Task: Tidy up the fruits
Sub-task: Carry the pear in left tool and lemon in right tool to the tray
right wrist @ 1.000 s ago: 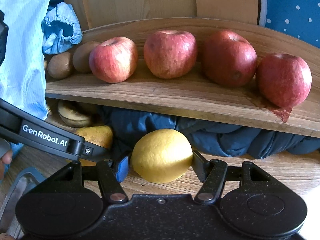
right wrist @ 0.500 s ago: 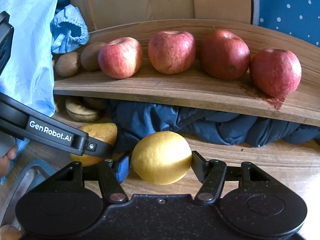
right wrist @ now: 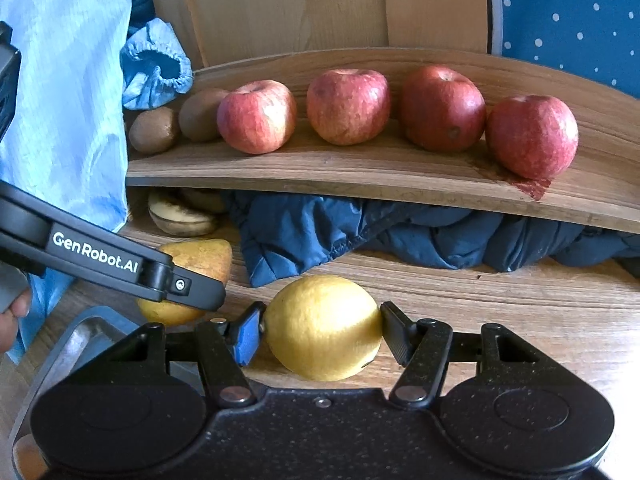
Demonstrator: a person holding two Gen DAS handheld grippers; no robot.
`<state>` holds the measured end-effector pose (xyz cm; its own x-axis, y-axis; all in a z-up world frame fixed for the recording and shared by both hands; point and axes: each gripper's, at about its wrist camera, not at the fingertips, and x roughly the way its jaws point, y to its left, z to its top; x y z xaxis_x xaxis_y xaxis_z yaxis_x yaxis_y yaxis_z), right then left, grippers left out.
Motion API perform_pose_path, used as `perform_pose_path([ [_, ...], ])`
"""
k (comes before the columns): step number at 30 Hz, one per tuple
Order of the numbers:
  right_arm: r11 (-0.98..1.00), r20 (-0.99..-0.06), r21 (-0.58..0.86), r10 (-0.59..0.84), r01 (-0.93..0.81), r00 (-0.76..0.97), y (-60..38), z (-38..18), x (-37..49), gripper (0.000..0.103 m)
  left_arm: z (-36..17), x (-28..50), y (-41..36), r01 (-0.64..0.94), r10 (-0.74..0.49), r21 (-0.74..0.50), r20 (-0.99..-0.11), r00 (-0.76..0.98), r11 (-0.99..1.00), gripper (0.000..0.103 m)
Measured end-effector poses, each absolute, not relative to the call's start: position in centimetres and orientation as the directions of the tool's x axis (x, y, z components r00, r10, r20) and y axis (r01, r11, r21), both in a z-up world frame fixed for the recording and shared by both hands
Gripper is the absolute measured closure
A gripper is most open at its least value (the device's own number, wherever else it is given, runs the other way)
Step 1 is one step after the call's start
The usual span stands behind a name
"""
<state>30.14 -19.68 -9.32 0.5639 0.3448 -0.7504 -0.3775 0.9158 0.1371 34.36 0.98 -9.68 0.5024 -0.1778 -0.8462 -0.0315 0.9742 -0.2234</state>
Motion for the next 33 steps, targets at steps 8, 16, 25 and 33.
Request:
perform_pose_path([
  [8,0.905,-0.735,0.131,0.362,-0.404,0.573,-19.3,-7.9,28.6,0.04,-9.2,33.2,0.9,-0.04,-0.176,-0.229,-0.838,0.516,0.973,0.048],
  [16,0.896,-0.73,0.129,0.376,-0.425,0.571,-19.3,-7.1,26.9,0.04,-8.8,31.7,0.9,-0.042,-0.176,-0.232,-0.833,0.525,0.972,0.048],
  [25,0.881,-0.73,0.135,0.397,-0.453,0.555,-19.0,-6.7,24.3,0.04,-8.8,29.4,0.7,-0.054,-0.171,-0.234,-0.833,0.527,0.971,0.048],
  [33,0.868,-0.741,0.138,0.41,-0.477,0.531,-18.8,-6.7,22.4,0.04,-9.1,27.2,0.5,-0.073,-0.163,-0.233,-0.839,0.519,0.97,0.048],
])
